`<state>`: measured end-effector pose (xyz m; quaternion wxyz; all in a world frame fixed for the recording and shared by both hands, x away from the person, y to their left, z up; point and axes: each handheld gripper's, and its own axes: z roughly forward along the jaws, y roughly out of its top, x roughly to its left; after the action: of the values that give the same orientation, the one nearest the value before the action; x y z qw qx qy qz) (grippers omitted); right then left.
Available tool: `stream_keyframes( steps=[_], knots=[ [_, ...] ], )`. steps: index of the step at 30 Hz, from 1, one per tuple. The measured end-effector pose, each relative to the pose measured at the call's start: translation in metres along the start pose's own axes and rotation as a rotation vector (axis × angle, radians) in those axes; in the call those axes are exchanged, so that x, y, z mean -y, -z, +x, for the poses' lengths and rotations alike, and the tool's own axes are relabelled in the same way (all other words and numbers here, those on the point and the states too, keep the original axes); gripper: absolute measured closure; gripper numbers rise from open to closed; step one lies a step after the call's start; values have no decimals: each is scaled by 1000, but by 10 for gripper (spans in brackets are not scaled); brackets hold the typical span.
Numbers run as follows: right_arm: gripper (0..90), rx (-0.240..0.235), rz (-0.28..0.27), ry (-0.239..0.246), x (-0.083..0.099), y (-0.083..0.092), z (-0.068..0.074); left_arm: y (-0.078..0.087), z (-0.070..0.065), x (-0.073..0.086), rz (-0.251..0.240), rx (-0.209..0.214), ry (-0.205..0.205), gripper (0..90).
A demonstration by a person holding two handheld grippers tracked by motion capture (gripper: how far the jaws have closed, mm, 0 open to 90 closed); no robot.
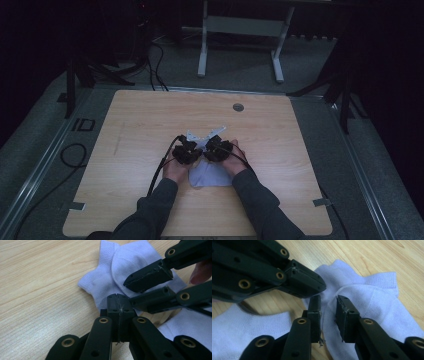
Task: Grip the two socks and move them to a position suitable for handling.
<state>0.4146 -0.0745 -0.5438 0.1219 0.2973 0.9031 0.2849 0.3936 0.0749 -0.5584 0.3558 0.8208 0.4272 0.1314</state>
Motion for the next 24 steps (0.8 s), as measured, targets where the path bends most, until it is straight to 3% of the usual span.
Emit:
stream_keyframes(
  steps=[7,14,24],
  knots=[
    [872,17,6,-2,1,1,-5,0,0,0,3,-1,-4,897],
    [881,34,-6,-4,2,4,-5,0,0,0,1,0,1,897],
    [881,61,-27,-12,7,23,-15,0,0,0,0,-1,-3,897]
  ],
)
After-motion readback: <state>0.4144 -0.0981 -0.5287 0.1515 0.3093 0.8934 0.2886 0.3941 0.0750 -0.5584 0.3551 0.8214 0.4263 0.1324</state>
